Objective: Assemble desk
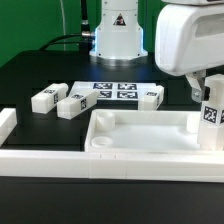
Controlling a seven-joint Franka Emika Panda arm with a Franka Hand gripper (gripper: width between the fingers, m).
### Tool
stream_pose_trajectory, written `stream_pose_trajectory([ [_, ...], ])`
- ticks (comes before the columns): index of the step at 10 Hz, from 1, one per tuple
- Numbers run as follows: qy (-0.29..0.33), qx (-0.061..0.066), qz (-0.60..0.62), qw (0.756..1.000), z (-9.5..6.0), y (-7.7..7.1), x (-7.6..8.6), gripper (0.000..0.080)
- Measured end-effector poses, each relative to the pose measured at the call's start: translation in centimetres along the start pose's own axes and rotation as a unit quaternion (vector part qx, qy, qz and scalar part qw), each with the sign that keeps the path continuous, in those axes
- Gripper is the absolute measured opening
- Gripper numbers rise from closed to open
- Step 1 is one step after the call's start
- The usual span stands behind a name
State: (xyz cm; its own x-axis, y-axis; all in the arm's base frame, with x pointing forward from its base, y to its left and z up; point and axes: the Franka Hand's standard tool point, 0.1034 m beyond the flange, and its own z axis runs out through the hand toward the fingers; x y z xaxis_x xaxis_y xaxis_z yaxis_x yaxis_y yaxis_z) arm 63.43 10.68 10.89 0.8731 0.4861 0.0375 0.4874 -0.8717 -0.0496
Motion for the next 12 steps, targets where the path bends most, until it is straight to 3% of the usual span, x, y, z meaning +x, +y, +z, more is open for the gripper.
stream_pose_trajectory([
  [1,0.0,0.0,0.0,1.0,0.01,0.0,0.0,0.0622],
  [2,0.0,0.0,0.0,1.0,0.01,0.0,-0.01,0.0425],
  [3,0.0,0.0,0.007,1.0,0.01,0.04,-0.01,0.0425],
  [4,0.0,0.0,0.013,1.0,0.02,0.14,-0.06,0.029],
  [9,0.0,0.0,0.144,0.99,0.0,0.28,-0.1,0.029],
  [12,0.004,0.004,0.283,0.959,-0.02,0.51,-0.08,0.0291],
])
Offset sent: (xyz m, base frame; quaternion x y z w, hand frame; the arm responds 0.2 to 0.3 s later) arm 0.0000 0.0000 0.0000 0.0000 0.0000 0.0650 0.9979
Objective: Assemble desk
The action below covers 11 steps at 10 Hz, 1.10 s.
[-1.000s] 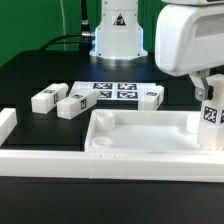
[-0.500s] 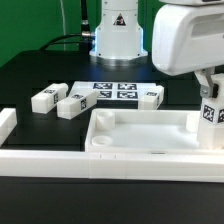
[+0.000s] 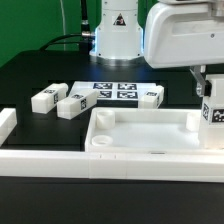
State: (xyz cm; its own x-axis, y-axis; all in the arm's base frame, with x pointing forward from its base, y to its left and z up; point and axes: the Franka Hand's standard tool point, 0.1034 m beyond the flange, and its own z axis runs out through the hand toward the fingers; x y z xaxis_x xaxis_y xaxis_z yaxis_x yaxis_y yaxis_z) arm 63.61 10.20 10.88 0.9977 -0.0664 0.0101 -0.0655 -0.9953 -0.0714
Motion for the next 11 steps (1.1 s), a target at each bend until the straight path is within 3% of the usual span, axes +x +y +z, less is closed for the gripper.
stream_pose_trajectory([
  [5,0.006,-0.011,0.176,0.984,-0.1,1.4,0.3,0.0294],
  [10,0.007,-0.02,0.234,0.972,-0.1,2.5,0.4,0.0297],
  [11,0.008,-0.02,0.225,0.974,-0.2,2.4,0.4,0.0474],
])
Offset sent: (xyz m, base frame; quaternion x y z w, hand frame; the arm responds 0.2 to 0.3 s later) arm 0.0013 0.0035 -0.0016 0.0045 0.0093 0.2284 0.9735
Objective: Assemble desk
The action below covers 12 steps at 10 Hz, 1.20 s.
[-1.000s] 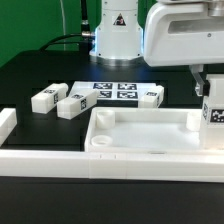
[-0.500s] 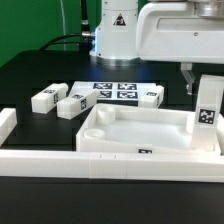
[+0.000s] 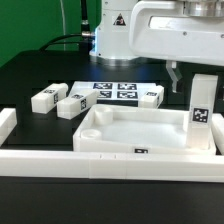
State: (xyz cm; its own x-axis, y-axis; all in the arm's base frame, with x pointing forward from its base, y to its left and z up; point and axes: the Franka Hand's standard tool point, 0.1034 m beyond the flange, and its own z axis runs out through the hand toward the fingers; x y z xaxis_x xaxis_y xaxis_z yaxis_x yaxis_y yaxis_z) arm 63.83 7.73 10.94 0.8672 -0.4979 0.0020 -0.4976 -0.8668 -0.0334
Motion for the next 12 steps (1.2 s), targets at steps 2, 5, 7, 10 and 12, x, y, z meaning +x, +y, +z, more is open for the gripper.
stream_pose_trajectory([
  [2,0.004,0.006,-0.038,0.999,-1.6,-0.1,-0.6,0.0595],
  [5,0.0,0.008,-0.069,0.998,-4.2,2.8,-2.8,0.0647],
  [7,0.0,0.007,-0.071,0.997,-4.6,3.7,-3.0,0.0649],
  [10,0.0,0.007,-0.072,0.997,-4.5,3.6,-3.1,0.0649],
  [12,0.0,0.007,-0.072,0.997,-4.5,3.6,-3.1,0.0649],
])
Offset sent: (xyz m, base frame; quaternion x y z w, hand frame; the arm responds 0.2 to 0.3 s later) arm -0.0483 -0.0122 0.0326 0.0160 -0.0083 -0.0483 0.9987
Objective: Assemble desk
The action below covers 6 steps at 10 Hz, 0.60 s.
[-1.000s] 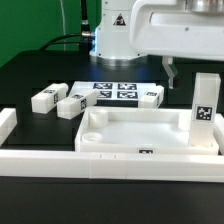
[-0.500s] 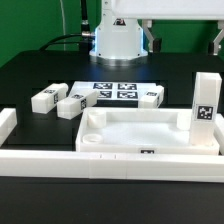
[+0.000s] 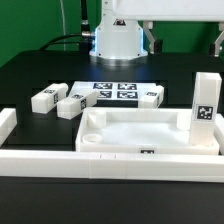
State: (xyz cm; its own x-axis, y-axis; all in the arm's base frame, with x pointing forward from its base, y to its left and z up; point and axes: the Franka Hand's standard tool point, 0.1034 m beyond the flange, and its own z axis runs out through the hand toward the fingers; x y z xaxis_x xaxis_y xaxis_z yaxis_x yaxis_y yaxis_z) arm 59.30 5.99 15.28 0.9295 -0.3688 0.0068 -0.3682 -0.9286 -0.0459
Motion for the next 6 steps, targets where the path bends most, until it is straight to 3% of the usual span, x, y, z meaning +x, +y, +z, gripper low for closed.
stream_pose_trajectory([
  [1,0.0,0.0,-0.001,1.0,0.0,0.1,-0.1,0.0649],
  [3,-0.006,0.006,-0.004,1.0,0.1,2.2,-2.8,0.0649],
  [4,-0.017,0.002,-0.003,1.0,0.4,3.1,-3.8,0.0649],
  [6,-0.023,0.001,-0.002,1.0,0.4,2.8,-3.5,0.0649],
])
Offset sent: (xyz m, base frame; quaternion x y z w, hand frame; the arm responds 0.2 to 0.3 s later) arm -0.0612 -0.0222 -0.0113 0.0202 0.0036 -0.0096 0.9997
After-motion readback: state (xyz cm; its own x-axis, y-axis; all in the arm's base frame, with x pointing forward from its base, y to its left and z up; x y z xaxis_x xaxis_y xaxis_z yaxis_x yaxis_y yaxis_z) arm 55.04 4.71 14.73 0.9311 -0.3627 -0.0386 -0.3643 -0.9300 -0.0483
